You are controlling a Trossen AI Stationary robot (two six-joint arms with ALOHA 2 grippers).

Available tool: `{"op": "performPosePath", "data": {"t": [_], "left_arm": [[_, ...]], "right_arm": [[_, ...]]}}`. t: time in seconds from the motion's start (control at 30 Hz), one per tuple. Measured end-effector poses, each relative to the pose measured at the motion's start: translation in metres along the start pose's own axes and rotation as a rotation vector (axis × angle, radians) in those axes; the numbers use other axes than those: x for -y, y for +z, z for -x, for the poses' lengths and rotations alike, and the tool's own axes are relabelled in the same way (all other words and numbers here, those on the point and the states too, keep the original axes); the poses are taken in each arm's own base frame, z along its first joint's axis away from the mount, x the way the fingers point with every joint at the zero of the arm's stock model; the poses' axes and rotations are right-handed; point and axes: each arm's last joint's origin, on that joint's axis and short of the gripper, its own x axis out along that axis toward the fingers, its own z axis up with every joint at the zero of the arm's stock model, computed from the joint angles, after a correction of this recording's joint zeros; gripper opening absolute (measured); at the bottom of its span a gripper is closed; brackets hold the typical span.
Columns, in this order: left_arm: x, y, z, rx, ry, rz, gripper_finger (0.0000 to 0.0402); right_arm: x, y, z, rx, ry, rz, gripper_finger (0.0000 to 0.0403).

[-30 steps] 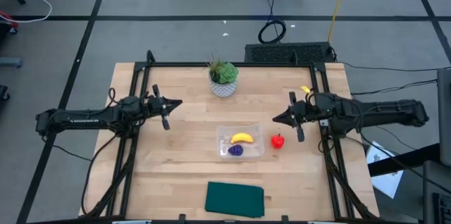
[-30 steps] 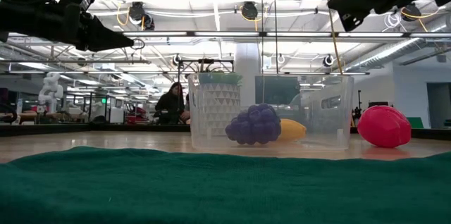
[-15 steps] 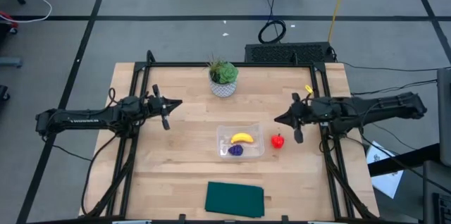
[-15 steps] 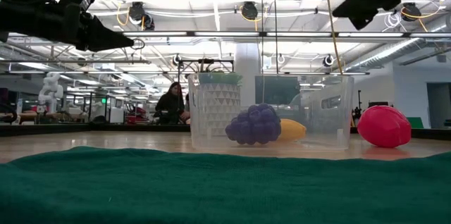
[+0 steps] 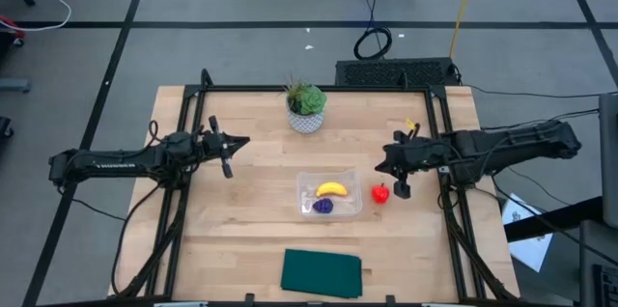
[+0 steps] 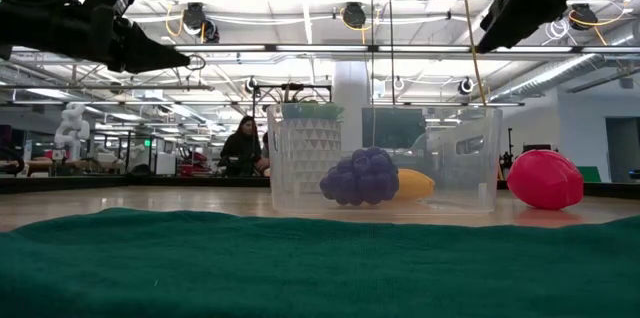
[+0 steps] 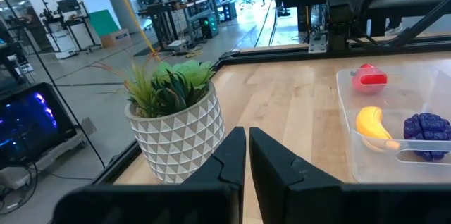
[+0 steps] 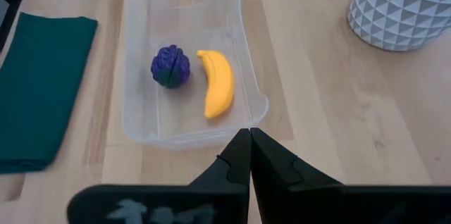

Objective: Pick and placing Produce into tupperware
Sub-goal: Put the apple into the transparent bin

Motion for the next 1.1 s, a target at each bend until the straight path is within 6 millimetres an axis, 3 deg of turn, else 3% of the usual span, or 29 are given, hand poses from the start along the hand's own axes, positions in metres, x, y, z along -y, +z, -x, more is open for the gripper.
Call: {"op": "performPosePath", "data": {"t": [0.3, 0.57, 1.1], "left_arm": [[0.0, 0.0, 0.0, -0.001, 0.0, 0.0, 0.0026], [0.0, 0.0, 0.0, 0.0, 0.0, 0.0, 0.0026], [0.0, -0.001, 0.0, -0.006, -0.001, -0.008, 0.0026]], "right_arm": [[0.0, 0.0, -0.002, -0.015, 0.0, 0.01, 0.0], [0.001, -0.002, -0.008, -0.113, 0.135, -0.007, 0.0], [0.002, 0.022, -0.013, -0.319, 0.101, 0.043, 0.0]]}}
